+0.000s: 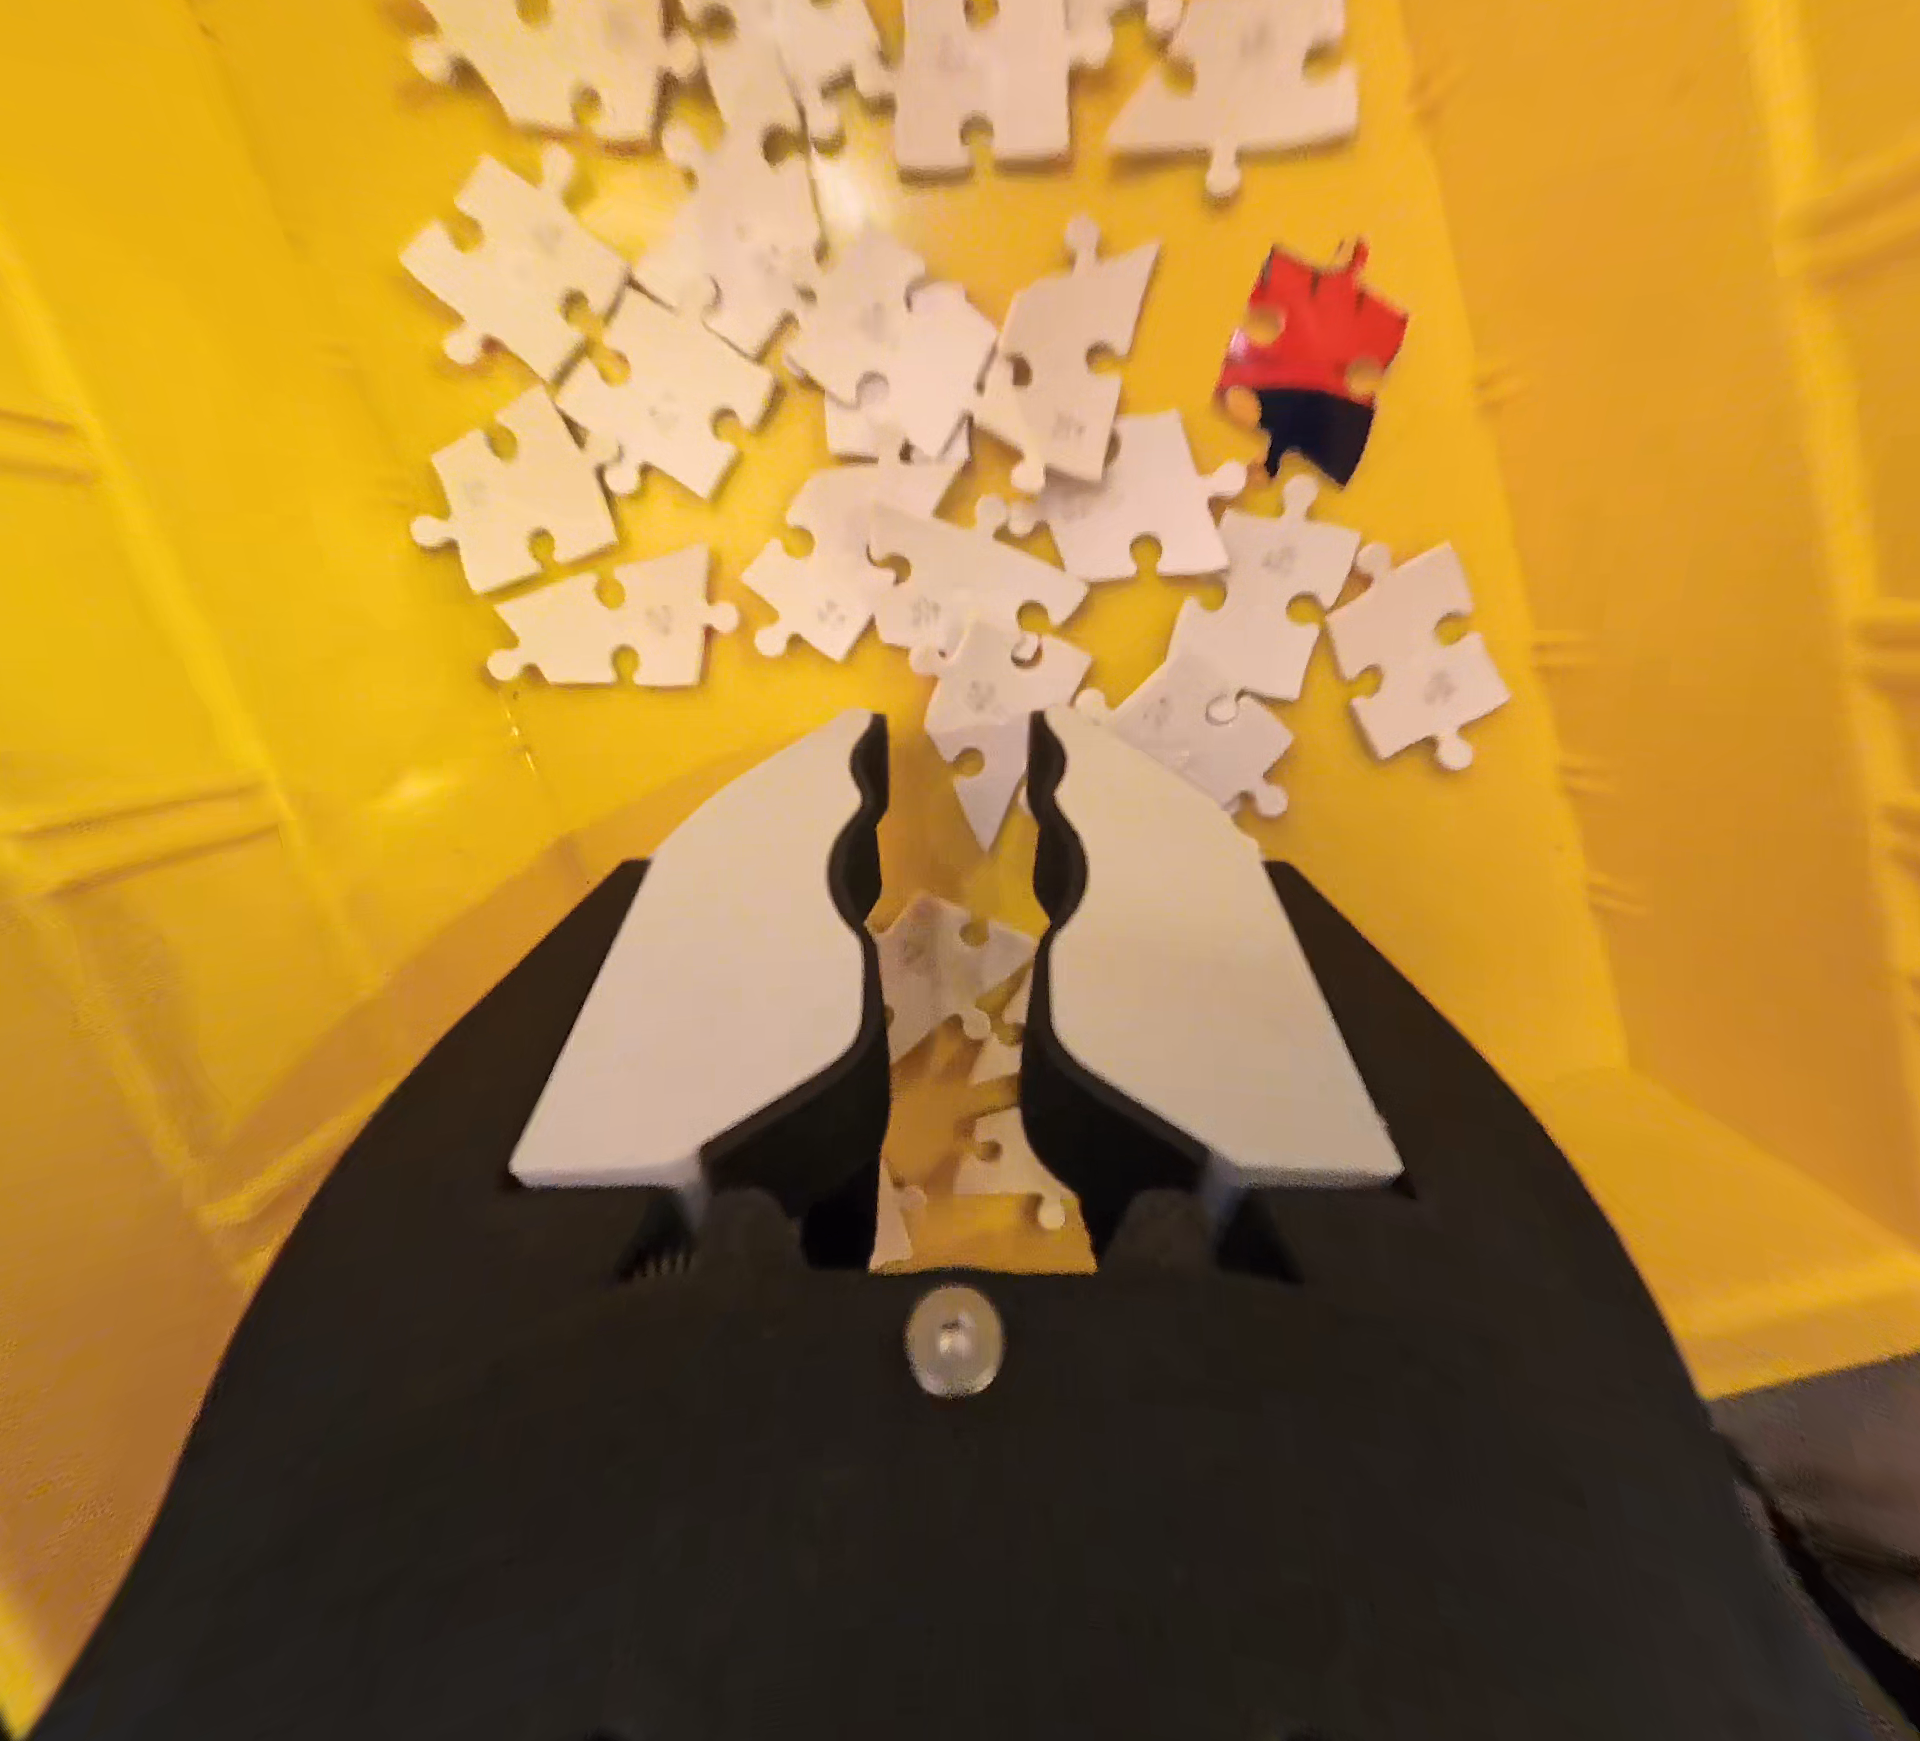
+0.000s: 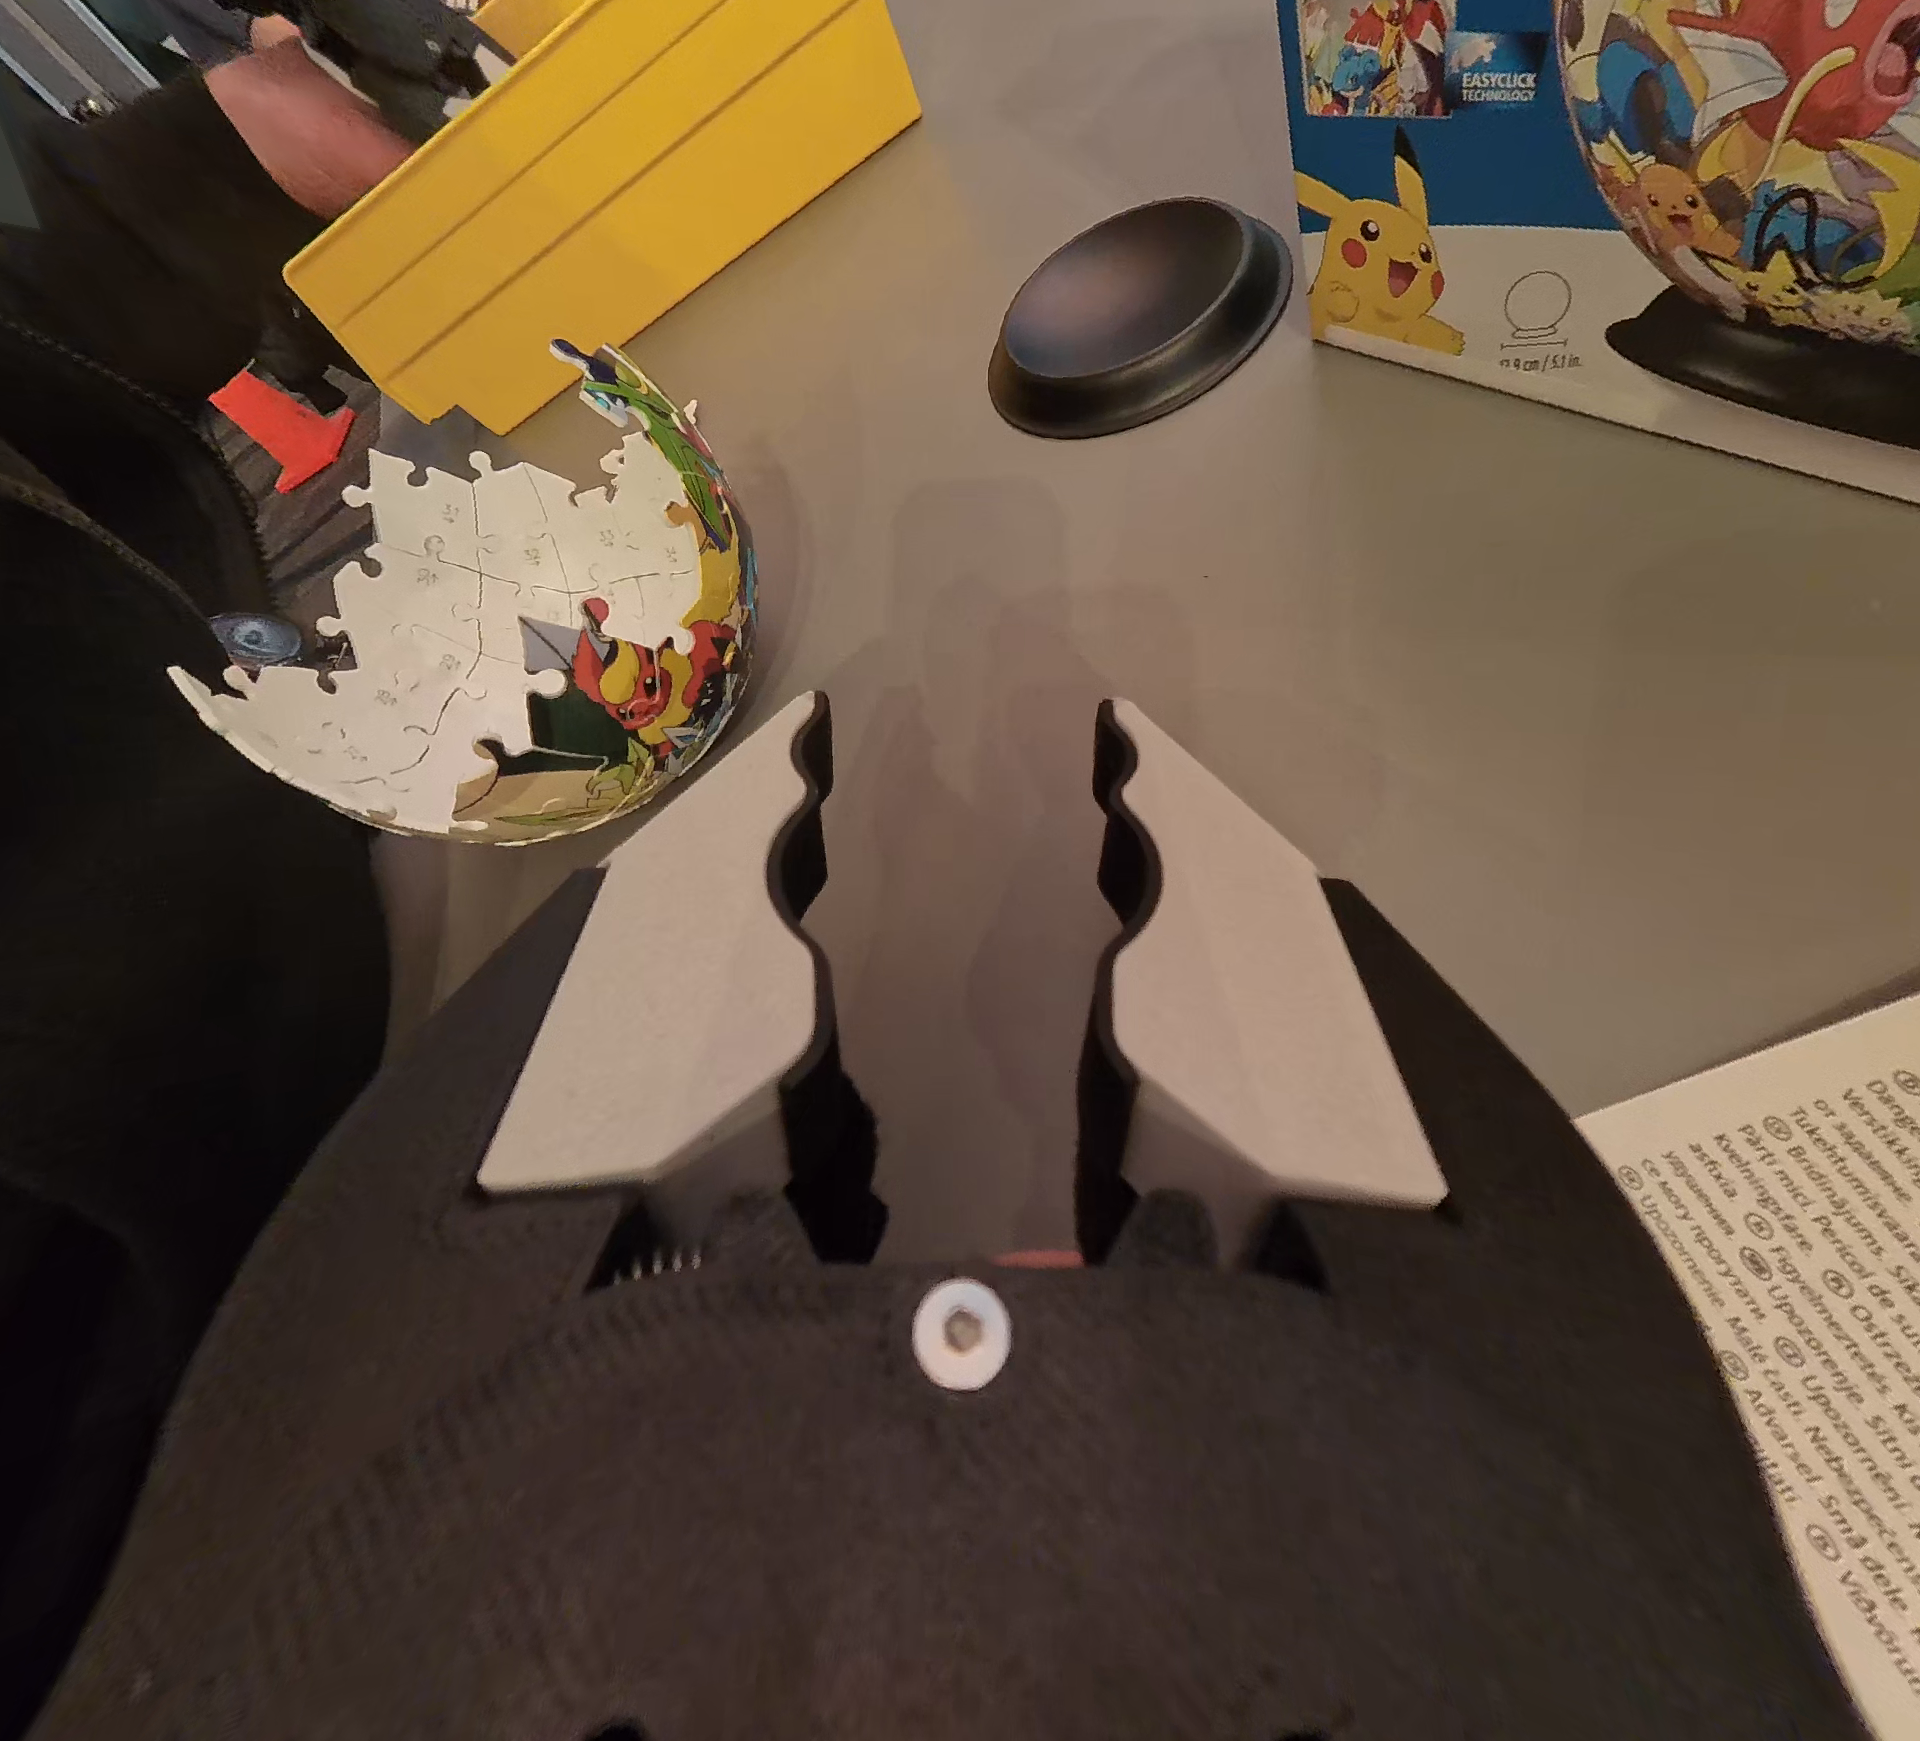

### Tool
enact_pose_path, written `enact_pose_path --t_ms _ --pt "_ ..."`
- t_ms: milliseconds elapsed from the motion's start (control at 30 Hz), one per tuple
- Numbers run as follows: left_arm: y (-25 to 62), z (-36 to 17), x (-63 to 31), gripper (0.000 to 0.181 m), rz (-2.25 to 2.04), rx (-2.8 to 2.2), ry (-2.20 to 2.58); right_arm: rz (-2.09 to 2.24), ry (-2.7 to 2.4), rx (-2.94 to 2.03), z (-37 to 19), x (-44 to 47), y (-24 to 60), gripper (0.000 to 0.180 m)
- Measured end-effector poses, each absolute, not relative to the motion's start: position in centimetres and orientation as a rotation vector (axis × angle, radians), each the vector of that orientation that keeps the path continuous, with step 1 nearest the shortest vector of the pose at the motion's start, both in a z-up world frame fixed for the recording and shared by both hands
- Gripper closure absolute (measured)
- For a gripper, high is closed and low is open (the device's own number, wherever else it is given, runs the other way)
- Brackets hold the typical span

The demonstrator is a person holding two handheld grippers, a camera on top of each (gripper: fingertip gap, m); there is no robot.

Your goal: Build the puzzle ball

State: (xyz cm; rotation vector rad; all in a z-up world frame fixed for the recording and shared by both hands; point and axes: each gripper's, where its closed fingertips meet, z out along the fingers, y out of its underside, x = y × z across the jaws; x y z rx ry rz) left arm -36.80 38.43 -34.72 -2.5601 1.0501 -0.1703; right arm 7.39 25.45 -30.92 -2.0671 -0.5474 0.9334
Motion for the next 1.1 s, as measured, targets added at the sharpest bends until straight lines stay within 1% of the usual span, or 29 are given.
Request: enact_pose_path --t_ms 67,133,167,300,433,467,533,600,667,733,800,833,1100 --pt "38.0 -34.9 -36.7 0.163 -0.157 -2.559 1.095 0.932 -0.547 -2.067 -30.9 7.4 25.5 0.130" --pt "37.9 -34.9 -37.5 0.166 -0.079 -2.588 1.117 0.933 -0.547 -2.069 -30.9 7.4 25.5 0.130" --pt "38.1 -34.6 -37.7 0.164 -0.042 -2.573 1.131 0.934 -0.546 -2.069 -30.9 7.4 25.5 0.130" --pt "38.6 -33.1 -34.5 0.159 -0.226 -2.423 1.160 0.935 -0.544 -2.069 -30.9 7.4 25.5 0.130" --pt "38.8 -34.6 -33.0 0.142 -0.142 -2.405 1.276 0.935 -0.544 -2.068 -30.9 7.4 25.5 0.130" --pt "38.8 -34.8 -32.6 0.144 -0.156 -2.399 1.277 0.935 -0.544 -2.068 -30.9 7.4 25.5 0.130" --pt "39.1 -34.8 -32.3 0.141 -0.163 -2.403 1.256 0.936 -0.541 -2.067 -30.9 7.4 25.5 0.130" --pt "39.1 -34.9 -32.1 0.144 -0.173 -2.412 1.252 0.939 -0.541 -2.066 -30.9 7.4 25.5 0.130" --pt "38.6 -35.0 -31.4 0.161 -0.218 -2.395 1.279 0.941 -0.540 -2.065 -30.9 7.4 25.5 0.130" --pt "39.0 -35.0 -31.8 0.170 -0.172 -2.395 1.252 0.943 -0.540 -2.063 -30.8 7.4 25.5 0.130" --pt "39.0 -35.0 -31.7 0.173 -0.207 -2.401 1.246 0.942 -0.543 -2.062 -30.8 7.4 25.5 0.130" --pt "38.9 -34.9 -31.6 0.181 -0.227 -2.401 1.244 0.942 -0.544 -2.062 -30.8 7.4 25.5 0.130" --pt "39.7 -33.9 -32.3 0.181 -0.142 -2.324 1.251 0.946 -0.541 -2.061 -30.8 7.4 25.5 0.130"
